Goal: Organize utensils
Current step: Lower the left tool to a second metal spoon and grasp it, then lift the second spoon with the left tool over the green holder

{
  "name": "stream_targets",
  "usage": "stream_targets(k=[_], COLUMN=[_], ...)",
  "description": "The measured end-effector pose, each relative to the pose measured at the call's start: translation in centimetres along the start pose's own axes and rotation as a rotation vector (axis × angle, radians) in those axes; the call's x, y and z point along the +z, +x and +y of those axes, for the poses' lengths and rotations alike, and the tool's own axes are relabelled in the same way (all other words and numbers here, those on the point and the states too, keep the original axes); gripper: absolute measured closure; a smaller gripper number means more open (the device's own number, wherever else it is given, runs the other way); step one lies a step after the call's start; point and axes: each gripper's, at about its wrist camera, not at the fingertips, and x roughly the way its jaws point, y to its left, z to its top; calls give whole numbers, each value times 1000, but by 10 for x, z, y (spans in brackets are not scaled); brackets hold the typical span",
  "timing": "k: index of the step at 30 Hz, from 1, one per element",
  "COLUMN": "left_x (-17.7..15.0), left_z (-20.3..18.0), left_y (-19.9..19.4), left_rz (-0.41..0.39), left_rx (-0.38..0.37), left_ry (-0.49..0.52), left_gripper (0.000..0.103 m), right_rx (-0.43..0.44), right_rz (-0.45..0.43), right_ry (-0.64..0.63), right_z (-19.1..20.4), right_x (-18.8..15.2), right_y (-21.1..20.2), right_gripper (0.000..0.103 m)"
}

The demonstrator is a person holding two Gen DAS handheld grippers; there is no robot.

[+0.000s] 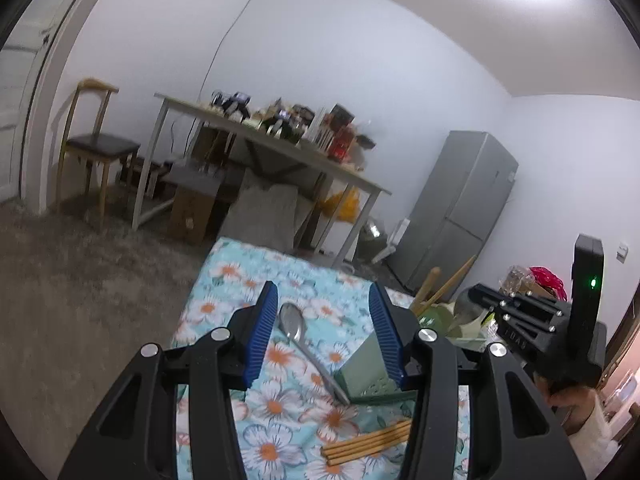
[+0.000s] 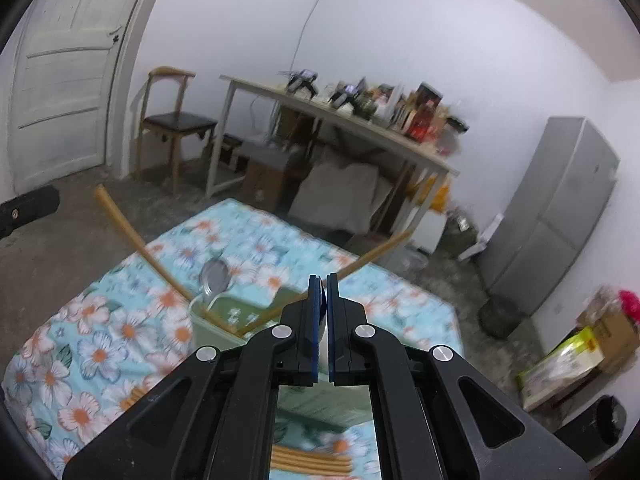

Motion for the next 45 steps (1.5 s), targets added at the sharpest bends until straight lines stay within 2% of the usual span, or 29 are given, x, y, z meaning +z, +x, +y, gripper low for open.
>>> stream_targets(k=[5, 7, 9, 10, 14, 18, 24, 27, 30, 31, 32, 34, 35, 36, 40, 45], left_x=[-4, -7, -8, -8, -2, 3, -1, -7, -12, -13, -14, -14, -14, -14, -7, 36], left_z=[15, 21, 29, 34, 50, 61, 76, 79, 82, 84, 89, 91, 89, 88, 82, 68], left_y=[29, 45, 62, 72, 117, 156, 203, 232, 267, 273, 279, 283, 283, 282, 265, 200], left_rz=[115, 180, 230, 257, 373, 468, 561, 598, 614, 613, 607, 601, 599, 602, 553, 374], left_rx=[-17, -33, -60, -74, -100, -113, -79, -105, -77, -86, -133, -184, -188, -181, -123, -26], left_ry=[-28, -43, -68, -88, -120, -129, -123, -135, -80, -90, -144, -185, -178, -165, -151, -119], left_gripper=[54, 54, 54, 54, 54, 55, 55, 57, 60, 61, 62, 76, 94, 97, 101, 101], right_rx=[35, 56, 67, 74, 127, 139, 177, 190, 191, 186, 180, 164, 161, 162, 169, 180], right_rz=[69, 67, 40, 31, 1, -20, -27, -24, 13, 22, 31, 38, 38, 39, 52, 38], right_ry=[119, 171, 207, 215, 293, 378, 509, 571, 596, 602, 604, 605, 608, 612, 621, 611], right_z=[-17, -28, -37, -40, -55, -76, -105, -113, -115, -115, -116, -118, -119, -120, -121, -121], right_x=[-4, 0, 2, 3, 3, -3, -23, -42, -56, -59, -63, -68, -70, -74, -81, -81], right_y=[11, 12, 3, 0, -15, -26, -36, -37, -33, -33, -33, -34, -36, -37, -36, -38], right_gripper=[97, 88, 74, 71, 70, 70, 70, 69, 69, 69, 69, 69, 69, 69, 69, 69])
